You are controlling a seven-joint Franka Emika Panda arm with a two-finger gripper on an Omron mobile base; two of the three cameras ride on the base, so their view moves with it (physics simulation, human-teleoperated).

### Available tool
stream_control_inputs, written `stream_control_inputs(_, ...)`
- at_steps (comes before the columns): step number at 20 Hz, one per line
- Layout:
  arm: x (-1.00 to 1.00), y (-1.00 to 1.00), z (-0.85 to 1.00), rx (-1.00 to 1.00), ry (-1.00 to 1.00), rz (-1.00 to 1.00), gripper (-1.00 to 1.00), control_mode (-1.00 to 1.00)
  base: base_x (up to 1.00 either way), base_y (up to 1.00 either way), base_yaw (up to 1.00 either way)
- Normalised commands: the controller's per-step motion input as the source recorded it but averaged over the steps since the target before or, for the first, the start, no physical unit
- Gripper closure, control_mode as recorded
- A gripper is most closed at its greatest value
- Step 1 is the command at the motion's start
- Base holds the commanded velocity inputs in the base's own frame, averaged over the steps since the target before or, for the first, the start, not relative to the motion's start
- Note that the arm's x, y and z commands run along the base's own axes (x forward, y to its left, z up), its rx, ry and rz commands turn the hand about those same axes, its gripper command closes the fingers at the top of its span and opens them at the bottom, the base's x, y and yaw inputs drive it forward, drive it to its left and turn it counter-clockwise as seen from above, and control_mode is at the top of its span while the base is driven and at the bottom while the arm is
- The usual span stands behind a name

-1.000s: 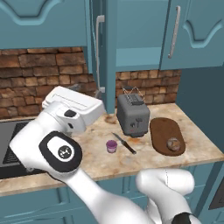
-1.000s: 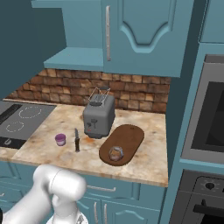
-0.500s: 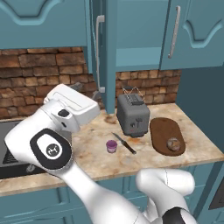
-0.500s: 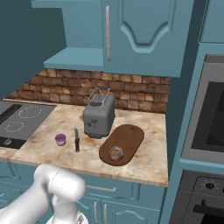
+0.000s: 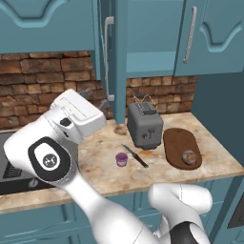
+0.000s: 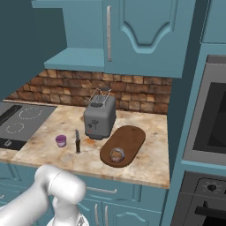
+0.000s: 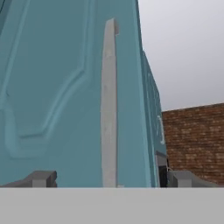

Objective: Pick the bread, place it on the cutting board, pick the jam, place it on the counter, and close the cabinet.

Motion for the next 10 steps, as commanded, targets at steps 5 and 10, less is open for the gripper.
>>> stream_control_inputs(5, 0.00, -0.15, 0.00, 0.00, -0.02, -0.03, -1.00, -1.00, 0.00, 0.00, 0.00)
stream_control_inputs(10, 0.04, -0.12, 0.00, 0.00, -0.01, -0.01, -1.00, -1.00, 0.00, 0.00, 0.00)
